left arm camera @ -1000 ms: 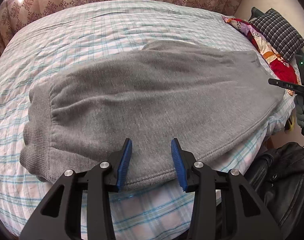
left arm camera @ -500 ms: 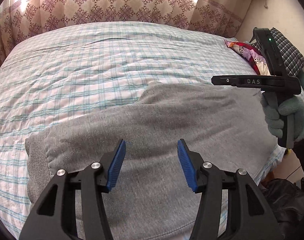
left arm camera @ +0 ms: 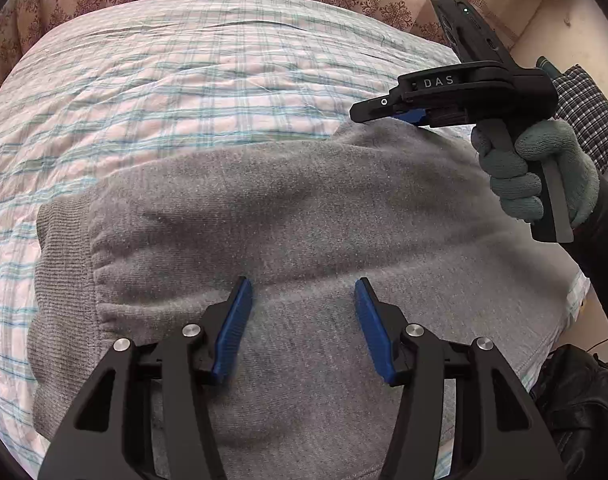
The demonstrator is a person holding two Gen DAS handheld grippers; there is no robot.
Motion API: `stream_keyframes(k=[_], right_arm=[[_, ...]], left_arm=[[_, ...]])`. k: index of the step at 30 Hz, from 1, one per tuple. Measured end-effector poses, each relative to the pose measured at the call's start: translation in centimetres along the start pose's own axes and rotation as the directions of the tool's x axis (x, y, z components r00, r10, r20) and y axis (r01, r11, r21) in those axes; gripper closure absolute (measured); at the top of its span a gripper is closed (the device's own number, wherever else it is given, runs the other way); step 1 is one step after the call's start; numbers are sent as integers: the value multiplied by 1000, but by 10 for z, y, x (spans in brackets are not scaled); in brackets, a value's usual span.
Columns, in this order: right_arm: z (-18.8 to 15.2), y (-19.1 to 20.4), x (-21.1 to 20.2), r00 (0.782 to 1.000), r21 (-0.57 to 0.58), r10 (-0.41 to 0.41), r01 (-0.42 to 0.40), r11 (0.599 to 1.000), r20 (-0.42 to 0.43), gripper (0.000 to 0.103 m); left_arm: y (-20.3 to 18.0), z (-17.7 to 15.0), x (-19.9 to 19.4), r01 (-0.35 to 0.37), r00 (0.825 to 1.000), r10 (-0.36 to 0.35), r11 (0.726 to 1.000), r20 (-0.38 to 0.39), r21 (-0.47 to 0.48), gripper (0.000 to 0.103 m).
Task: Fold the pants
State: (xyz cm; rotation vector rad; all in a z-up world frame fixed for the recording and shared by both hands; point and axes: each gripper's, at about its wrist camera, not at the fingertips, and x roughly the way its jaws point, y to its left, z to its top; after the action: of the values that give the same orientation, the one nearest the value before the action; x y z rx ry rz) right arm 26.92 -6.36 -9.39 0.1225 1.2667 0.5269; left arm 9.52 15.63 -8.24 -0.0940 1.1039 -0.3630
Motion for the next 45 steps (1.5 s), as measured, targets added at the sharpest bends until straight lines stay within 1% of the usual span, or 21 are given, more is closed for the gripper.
stream_keyframes(k=[1, 2, 4, 7, 8, 11, 14, 19, 21, 22, 23, 27, 29, 32, 34, 36, 38, 41, 43, 45], right_arm=[[-1, 4, 0, 1000, -26, -18, 18, 999, 9, 75], [-2, 8, -2, 999, -49, -46, 47, 998, 20, 88], [0, 13, -5, 994, -71, -96, 100, 992, 53, 96], [2, 25, -13, 977, -121, -175, 190, 974, 125, 99], [3, 27, -12, 972, -128, -195, 212, 969, 134, 100], [5, 23, 1, 968, -129, -222, 237, 963, 117, 100], [5, 15, 10, 968, -118, -220, 234, 965, 119, 100], [7, 9, 4, 979, -73, -169, 178, 981, 111, 97], [7, 5, -6, 984, -38, -130, 136, 990, 120, 83], [5, 5, -14, 983, -28, -121, 126, 992, 141, 70], [3, 5, -22, 978, -28, -124, 131, 991, 167, 64], [-11, -3, -47, 970, -6, -135, 139, 990, 201, 64], [-23, -12, -58, 967, 16, -143, 143, 990, 211, 64], [-42, -30, -74, 961, 53, -169, 161, 985, 218, 64], [-54, -44, -83, 955, 78, -203, 190, 979, 215, 64], [-67, -58, -93, 942, 101, -259, 242, 965, 213, 64], [-80, -78, -106, 928, 137, -302, 277, 951, 218, 64], [-102, -111, -130, 907, 208, -356, 312, 927, 227, 64], [-118, -134, -149, 889, 258, -395, 335, 906, 233, 64], [-134, -157, -169, 873, 308, -424, 345, 886, 241, 64]], left_arm=[[1, -1, 0, 1, 1000, -1, 1000, 0, 1, 48], [1, -2, 0, 1, 1000, -1, 1000, 0, 3, 48], [0, -4, 0, -4, 1000, 4, 1000, -1, 9, 48], [-2, -5, 1, -16, 1000, 16, 1000, -1, 17, 48], [-2, -5, 1, -17, 1000, 18, 1000, -2, 16, 48], [0, -4, 1, -14, 1000, 14, 1000, -4, 12, 48], [0, -4, 2, -15, 1000, 16, 1000, -5, 18, 48], [-2, -1, 4, -29, 999, 29, 999, -15, 25, 48], [-3, 1, 3, -34, 999, 34, 999, -21, 27, 48], [-4, 2, 2, -36, 999, 37, 999, -24, 28, 48], [-5, 3, 2, -41, 999, 42, 999, -27, 29, 48], [-14, 12, -3, -61, 998, 61, 997, -13, 41, 47], [-23, 18, -5, -53, 999, 53, 997, -1, 58, 47], [-43, 26, -6, -60, 998, 58, 993, 19, 106, 47], [-59, 29, -6, -67, 998, 63, 987, 30, 147, 47], [-74, 33, -4, -47, 999, 43, 984, 30, 169, 46], [-88, 35, -1, -32, 999, 28, 982, 28, 188, 45], [-107, 36, 6, -20, 1000, 17, 977, 17, 212, 43], [-118, 37, 13, -12, 1000, 12, 974, 3, 224, 42], [-130, 37, 20, -7, 1000, 10, 971, -13, 237, 41]])
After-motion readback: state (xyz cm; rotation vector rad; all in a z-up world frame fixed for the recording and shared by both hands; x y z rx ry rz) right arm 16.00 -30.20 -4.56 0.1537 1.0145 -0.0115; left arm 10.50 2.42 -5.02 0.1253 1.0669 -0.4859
